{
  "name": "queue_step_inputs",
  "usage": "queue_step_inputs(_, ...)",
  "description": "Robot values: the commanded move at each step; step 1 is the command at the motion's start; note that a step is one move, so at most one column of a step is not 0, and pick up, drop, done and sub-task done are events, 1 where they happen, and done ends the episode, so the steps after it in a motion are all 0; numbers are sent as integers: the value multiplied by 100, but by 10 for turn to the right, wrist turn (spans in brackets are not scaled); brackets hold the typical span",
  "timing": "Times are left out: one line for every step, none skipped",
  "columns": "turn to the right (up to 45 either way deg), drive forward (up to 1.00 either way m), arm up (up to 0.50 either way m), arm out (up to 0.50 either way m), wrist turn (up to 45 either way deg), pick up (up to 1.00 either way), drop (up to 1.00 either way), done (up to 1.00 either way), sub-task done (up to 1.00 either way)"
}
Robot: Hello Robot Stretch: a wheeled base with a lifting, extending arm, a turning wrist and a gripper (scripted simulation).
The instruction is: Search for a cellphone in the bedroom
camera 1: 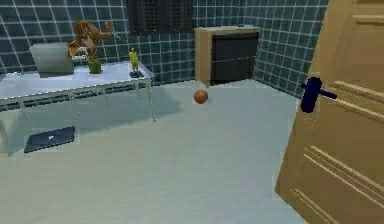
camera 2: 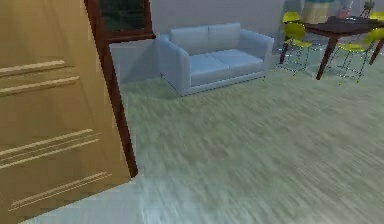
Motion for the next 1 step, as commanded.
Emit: queue_step_inputs(0,35,0,0,0,0,0,0,0)
